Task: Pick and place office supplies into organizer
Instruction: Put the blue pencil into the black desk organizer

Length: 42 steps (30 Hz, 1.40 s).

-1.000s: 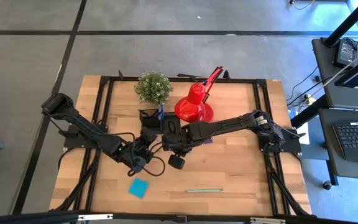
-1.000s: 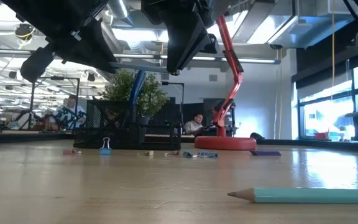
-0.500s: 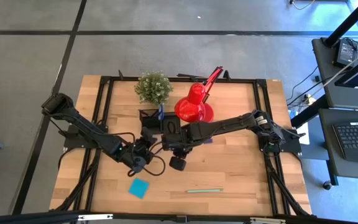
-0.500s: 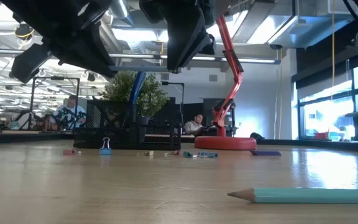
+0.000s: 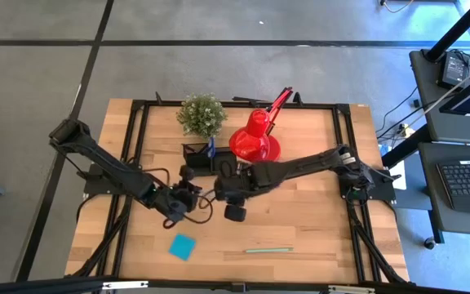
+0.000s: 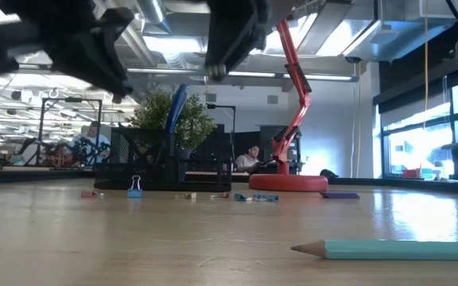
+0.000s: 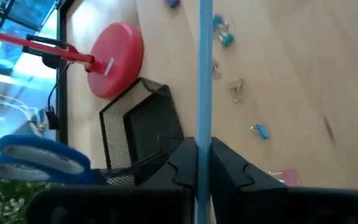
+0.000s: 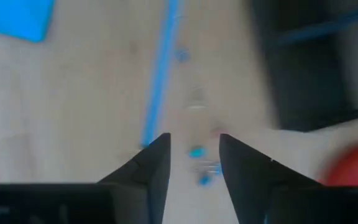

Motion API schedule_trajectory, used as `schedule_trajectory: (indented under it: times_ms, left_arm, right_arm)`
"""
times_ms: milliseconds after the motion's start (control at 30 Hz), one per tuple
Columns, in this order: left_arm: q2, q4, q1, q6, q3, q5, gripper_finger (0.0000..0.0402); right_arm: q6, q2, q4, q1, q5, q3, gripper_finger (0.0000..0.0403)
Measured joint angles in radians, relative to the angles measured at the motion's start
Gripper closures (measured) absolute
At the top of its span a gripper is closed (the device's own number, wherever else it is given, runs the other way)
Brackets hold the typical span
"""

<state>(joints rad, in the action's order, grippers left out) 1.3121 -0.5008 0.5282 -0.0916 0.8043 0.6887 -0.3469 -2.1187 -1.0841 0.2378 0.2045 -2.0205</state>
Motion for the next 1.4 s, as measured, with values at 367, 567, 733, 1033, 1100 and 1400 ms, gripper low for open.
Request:
schedule_trajectory:
  times_ms: [367, 567, 733, 1033, 1100, 1400]
  left_arm:
    - [-0.334, 0.186, -0.057, 0.027, -0.148, -0.131, 0.0386]
    - [-0.542, 0.416, -0.192, 0.034, -0.298, -0.246, 0.0386]
    - [-0.663, 0.65, -0.344, 0.016, -0.428, -0.424, 0.0386]
    - [-0.686, 0.884, -0.579, 0.008, -0.546, -0.704, 0.0386]
    - [-0.686, 0.908, -0.616, 0.009, -0.557, -0.74, 0.0386]
    - [-0.684, 0.94, -0.713, 0.021, -0.562, -0.853, 0.0386]
  right_arm:
    - [0.011, 0.121, 0.001, 0.153, 0.331, -0.001, 0.0262]
    - [0.009, 0.122, -0.016, 0.199, 0.428, -0.001, 0.0262]
    - [-0.009, 0.122, -0.091, 0.235, 0.553, 0.0, 0.0262]
    - [-0.076, 0.122, -0.217, 0.264, 0.648, 0.003, 0.0262]
    - [-0.041, 0.124, -0.194, 0.253, 0.606, 0.027, 0.0262]
    - [0.181, 0.3, 0.327, 0.185, 0.28, 0.424, 0.0262]
